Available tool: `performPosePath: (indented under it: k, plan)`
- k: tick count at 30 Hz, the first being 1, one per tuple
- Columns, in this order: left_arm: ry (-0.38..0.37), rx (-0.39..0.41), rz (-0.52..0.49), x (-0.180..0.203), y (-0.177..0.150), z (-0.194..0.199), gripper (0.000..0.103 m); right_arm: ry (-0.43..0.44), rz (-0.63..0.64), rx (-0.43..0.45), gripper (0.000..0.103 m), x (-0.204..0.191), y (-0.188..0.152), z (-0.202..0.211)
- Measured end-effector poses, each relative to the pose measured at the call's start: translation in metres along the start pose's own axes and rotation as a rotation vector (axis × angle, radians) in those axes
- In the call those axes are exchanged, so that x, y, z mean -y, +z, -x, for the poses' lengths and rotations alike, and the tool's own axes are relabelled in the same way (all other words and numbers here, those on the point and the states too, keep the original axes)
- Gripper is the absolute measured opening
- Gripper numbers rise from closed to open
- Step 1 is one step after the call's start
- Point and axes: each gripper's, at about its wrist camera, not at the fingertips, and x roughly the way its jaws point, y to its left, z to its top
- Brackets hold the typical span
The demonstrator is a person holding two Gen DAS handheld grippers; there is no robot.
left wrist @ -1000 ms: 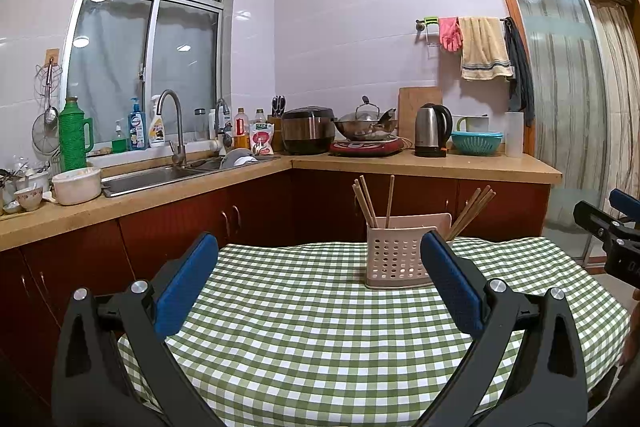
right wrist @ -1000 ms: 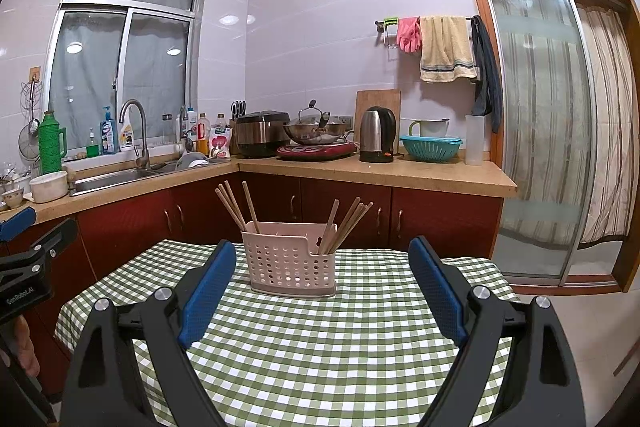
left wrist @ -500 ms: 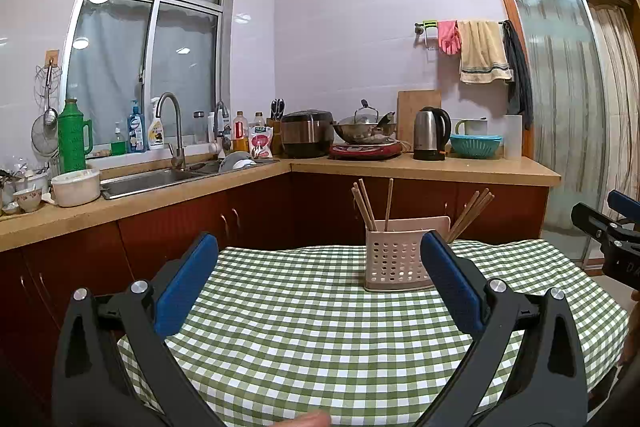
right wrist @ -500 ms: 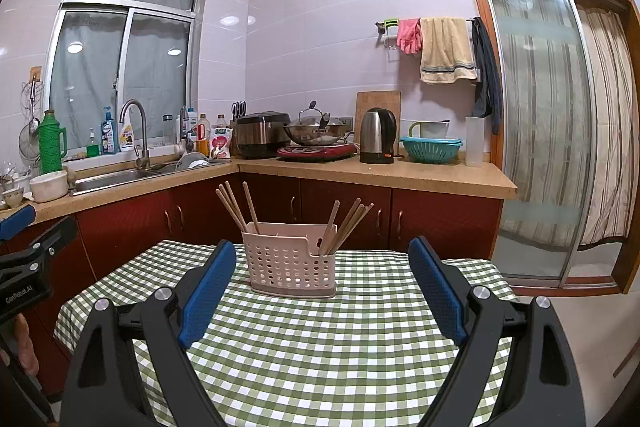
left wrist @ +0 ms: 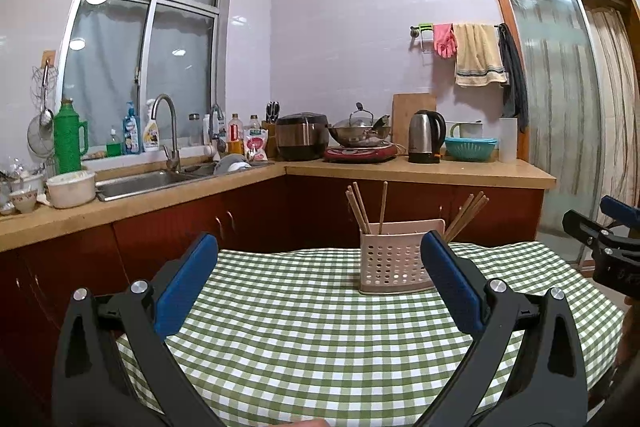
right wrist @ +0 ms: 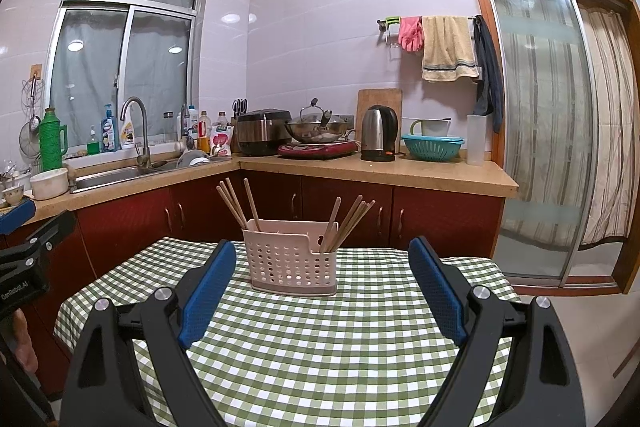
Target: Organize utensils
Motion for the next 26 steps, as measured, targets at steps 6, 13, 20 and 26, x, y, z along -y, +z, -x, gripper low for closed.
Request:
performPosePath:
  k: [6,13,20,26]
  plan:
    - [0.039,0.021,-0.02,0.002,-0.001,0.0,0.099,0.002,-0.001,-0.003,0.085,0.0,-0.002,-0.002]
    - [-0.009,-0.005,-0.01,0.001,-0.002,-0.005,0.099,0.004,0.001,-0.007,0.085,0.0,-0.004,-0.005]
    - [0.003,-0.042,0.004,-0.005,-0.009,-0.025,0.099,-0.001,-0.002,-0.032,0.085,0.002,-0.012,-0.016]
    - [0.027,-0.121,0.012,-0.014,-0.021,-0.059,0.099,-0.013,-0.018,-0.075,0.085,0.011,-0.022,-0.037]
